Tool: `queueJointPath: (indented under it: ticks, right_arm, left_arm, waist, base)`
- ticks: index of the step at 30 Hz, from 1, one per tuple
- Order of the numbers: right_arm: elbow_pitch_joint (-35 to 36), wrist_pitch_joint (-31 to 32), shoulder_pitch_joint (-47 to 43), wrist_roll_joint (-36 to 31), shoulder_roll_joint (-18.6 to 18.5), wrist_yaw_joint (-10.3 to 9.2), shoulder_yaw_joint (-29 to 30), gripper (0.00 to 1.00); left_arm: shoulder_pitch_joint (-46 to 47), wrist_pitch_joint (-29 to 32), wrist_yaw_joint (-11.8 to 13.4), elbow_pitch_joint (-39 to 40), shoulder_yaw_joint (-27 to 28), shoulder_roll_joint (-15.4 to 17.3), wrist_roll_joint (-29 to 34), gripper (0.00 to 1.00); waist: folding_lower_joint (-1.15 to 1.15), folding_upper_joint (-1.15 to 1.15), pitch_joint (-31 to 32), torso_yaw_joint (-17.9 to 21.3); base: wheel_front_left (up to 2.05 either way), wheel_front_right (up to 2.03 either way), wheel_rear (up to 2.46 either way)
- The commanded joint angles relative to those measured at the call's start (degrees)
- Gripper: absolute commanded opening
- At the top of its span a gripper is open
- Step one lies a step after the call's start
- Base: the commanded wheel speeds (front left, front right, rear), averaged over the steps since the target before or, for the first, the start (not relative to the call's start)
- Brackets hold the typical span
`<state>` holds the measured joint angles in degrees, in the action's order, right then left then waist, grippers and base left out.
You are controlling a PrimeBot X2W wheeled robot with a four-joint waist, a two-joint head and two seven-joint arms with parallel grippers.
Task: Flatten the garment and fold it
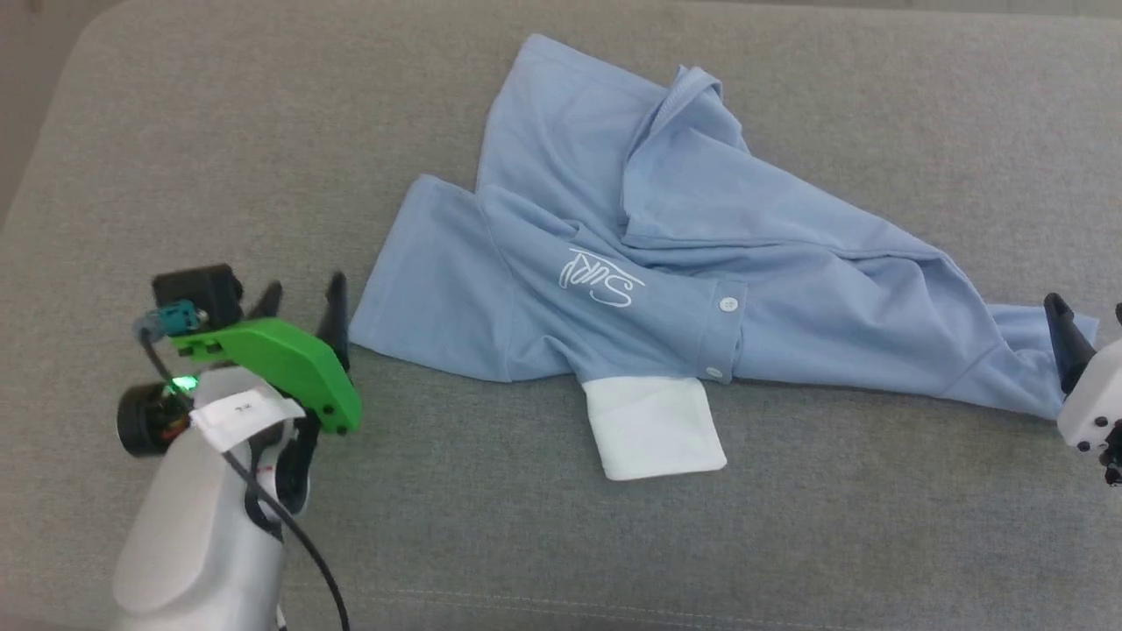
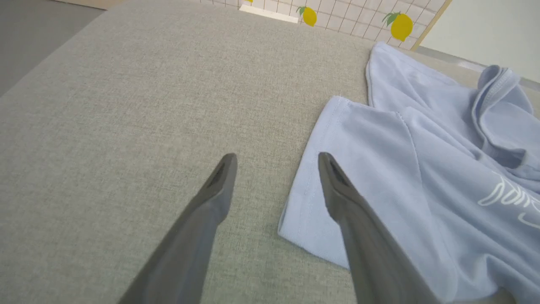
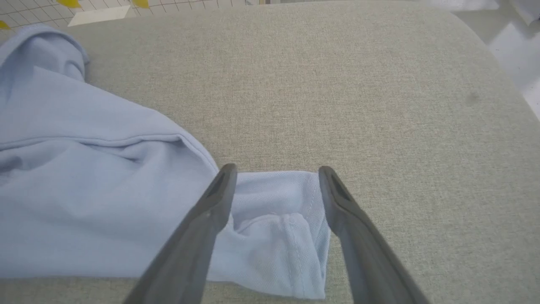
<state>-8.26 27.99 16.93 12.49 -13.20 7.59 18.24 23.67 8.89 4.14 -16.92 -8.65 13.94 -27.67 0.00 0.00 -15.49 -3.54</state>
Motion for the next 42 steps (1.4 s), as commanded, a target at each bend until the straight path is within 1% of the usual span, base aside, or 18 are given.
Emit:
queueJointPath:
  ticks: [1,4,6,8,11,16,19,22,23,24,26,29,34,38,42]
  right_arm:
    - [-0.03,0.02,-0.27,-0.31,0.31,-0.10,-0.25,1.00]
    - [0.16,-0.08,-0.39,-0.25,0.32,-0.10,-0.14,1.00]
    - [0.25,-0.05,-0.55,-0.24,0.33,-0.10,0.06,1.00]
    - [0.32,-0.01,-0.71,-0.30,0.40,-0.10,0.27,1.00]
    - [0.46,-0.02,-0.54,-0.24,0.75,-0.10,0.09,1.00]
    - [0.82,-0.18,-0.11,-0.27,1.13,-0.10,0.31,1.00]
    - [0.96,-0.39,0.08,-0.18,1.28,-0.10,0.35,1.00]
    - [0.85,-0.71,0.30,-0.06,1.51,-0.10,0.30,1.00]
    - [0.81,-0.80,0.36,-0.03,1.56,-0.10,0.30,1.00]
    - [0.71,-0.92,0.40,-0.01,1.62,-0.10,0.34,1.00]
    - [0.56,-1.09,0.40,0.00,1.62,-0.10,0.44,1.00]
    - [0.52,-0.96,0.26,-0.02,1.20,-0.10,0.95,1.00]
    - [0.44,2.29,1.19,-0.17,-1.00,-0.10,0.20,1.00]
    - [-0.21,9.52,4.17,-0.56,-4.21,-0.10,-1.59,1.00]
    - [-1.22,15.71,7.06,-0.59,-7.32,-0.10,-4.28,1.00]
  left_arm:
    - [-1.11,2.34,0.63,0.85,-0.63,0.30,-0.22,1.00]
    - [-1.06,10.68,1.37,2.39,-2.59,1.09,-0.48,1.00]
    - [0.25,16.48,1.37,2.88,-4.23,1.98,-0.28,1.00]
    - [1.90,22.34,1.59,2.37,-5.79,2.82,0.01,1.00]
    - [4.28,29.33,1.54,0.60,-7.37,4.16,0.25,1.00]
    - [7.61,33.59,1.81,-2.03,-8.57,5.53,1.35,1.00]
    - [7.86,36.16,2.07,-4.13,-9.51,6.07,1.81,1.00]
    - [6.74,38.22,2.76,-5.97,-9.52,5.91,1.00,1.00]
    - [6.33,38.31,2.77,-6.08,-9.26,5.64,0.38,0.75]
    - [5.73,38.09,2.81,-6.03,-9.01,5.34,-0.19,0.00]
    - [4.53,37.28,2.82,-5.13,-8.24,4.84,-1.41,0.00]
    - [3.17,33.04,3.36,-1.94,-5.82,3.91,-3.19,0.00]
    - [1.02,26.34,5.02,5.22,-1.60,2.86,-5.11,0.00]
    - [-1.31,23.25,6.58,12.11,0.34,2.46,-5.43,0.00]
    - [-3.51,22.77,7.67,17.18,0.56,2.21,-5.33,0.00]
  waist:
    - [0.00,0.00,0.72,-0.39]
    - [0.00,0.00,0.57,0.18]
    - [0.00,0.00,0.25,0.64]
    - [0.00,0.00,-0.16,1.17]
    - [0.00,0.00,-0.98,2.46]
    - [0.00,0.00,-2.94,4.38]
    - [0.00,0.00,-4.03,5.26]
    - [0.00,0.00,-4.64,5.93]
    - [0.00,0.00,-4.77,6.05]
    - [0.00,0.00,-4.83,6.15]
    - [0.00,0.00,-4.91,6.21]
    - [0.00,0.00,-5.07,5.81]
    - [0.00,0.00,-5.28,5.01]
    - [0.00,0.00,-5.99,4.38]
    - [0.00,0.00,-7.23,3.44]
  base:
    - [0.00,0.00,0.00]
    - [0.00,0.00,0.00]
    - [0.00,0.00,0.00]
    - [0.00,0.00,0.00]
    - [0.00,0.00,0.00]
    - [0.00,0.00,0.00]
    - [0.00,0.00,0.00]
    - [0.00,0.00,0.00]
    - [0.00,0.00,0.00]
    - [0.00,0.00,0.00]
    - [0.00,0.00,0.00]
    - [0.00,0.00,0.00]
    - [0.00,0.00,0.00]
    - [0.00,0.00,0.00]
    - [0.00,0.00,0.00]
